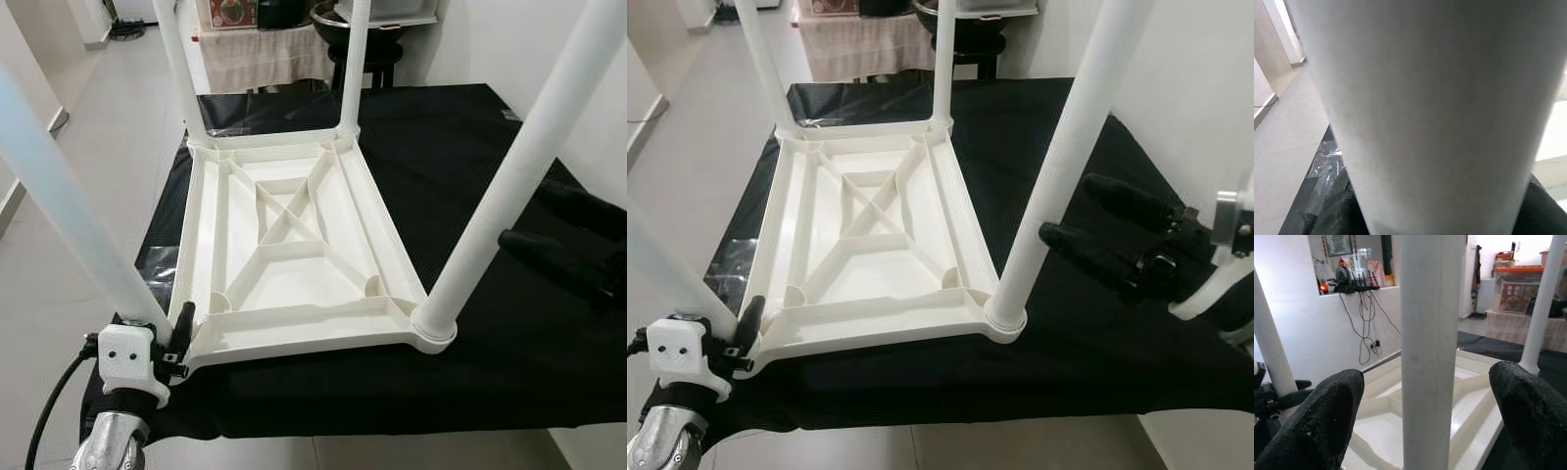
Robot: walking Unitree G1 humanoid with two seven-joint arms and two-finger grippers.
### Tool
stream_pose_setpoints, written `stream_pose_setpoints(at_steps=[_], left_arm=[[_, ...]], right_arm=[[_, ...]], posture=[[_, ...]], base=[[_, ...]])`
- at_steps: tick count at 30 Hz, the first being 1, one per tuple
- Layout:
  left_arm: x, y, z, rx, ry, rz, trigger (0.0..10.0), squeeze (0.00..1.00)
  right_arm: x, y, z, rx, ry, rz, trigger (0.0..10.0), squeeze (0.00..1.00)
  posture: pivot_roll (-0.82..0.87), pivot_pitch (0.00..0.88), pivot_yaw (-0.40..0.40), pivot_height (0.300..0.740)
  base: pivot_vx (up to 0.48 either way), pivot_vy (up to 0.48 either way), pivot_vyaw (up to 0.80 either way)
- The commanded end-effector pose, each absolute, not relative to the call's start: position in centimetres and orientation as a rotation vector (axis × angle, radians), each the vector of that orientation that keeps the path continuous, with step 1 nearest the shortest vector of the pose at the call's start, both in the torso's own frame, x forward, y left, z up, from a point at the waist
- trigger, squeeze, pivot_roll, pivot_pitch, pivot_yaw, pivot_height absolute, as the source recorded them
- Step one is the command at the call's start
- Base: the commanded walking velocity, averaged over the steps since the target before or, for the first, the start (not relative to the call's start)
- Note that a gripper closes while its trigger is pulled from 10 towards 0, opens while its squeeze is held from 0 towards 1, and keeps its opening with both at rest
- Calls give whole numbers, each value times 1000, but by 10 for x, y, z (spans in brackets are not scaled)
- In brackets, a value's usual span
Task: Building children table
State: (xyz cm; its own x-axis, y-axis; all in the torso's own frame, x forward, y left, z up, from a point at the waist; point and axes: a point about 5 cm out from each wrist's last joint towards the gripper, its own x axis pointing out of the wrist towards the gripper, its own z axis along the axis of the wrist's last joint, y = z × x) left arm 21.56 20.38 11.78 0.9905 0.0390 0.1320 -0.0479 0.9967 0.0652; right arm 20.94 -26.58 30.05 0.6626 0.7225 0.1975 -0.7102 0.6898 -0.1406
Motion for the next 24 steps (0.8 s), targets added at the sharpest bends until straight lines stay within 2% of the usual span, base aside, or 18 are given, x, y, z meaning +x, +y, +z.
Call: stream_pose_setpoints(at_steps=[1,5,10,11,12,13,14,15,19,20,24], left_arm=[[211,210,112,92,-103,62,0,0],[211,210,111,87,-104,64,0,0],[211,209,111,83,-107,66,0,0],[211,209,110,83,-107,66,706,0],[211,209,110,83,-107,66,706,0],[211,209,110,82,-107,66,4118,0],[211,209,110,82,-107,66,4118,0],[211,208,111,81,-107,67,10000,0],[211,208,111,81,-108,68,10000,0],[211,208,111,82,-109,69,10000,0],[211,210,112,83,-111,75,10000,0]], right_arm=[[207,-266,304,-59,-249,818,10000,0],[212,-264,312,-52,-280,808,10000,0],[229,-249,314,-32,-272,772,10000,0],[235,-246,312,-19,-260,738,10000,0],[235,-246,312,-19,-260,738,10000,0],[240,-244,311,3,-262,713,10000,0],[240,-244,311,3,-262,713,10000,0],[249,-243,310,47,-259,669,10000,0],[250,-243,309,60,-259,662,10000,0],[251,-243,308,62,-253,663,0,0],[252,-244,306,68,-247,671,0,0]], posture=[[-105,137,-22,740],[-105,134,-26,740],[-103,127,-34,740],[-103,127,-34,740],[-103,127,-34,740],[-101,125,-36,740],[-101,125,-36,740],[-98,122,-38,740],[-97,122,-39,740],[-93,123,-40,740],[-91,127,-41,740]], base=[[0,0,0],[0,0,0],[0,0,0],[0,0,0],[0,0,0],[0,0,0],[0,0,0],[0,0,0],[0,0,0],[0,0,0],[0,0,0]])
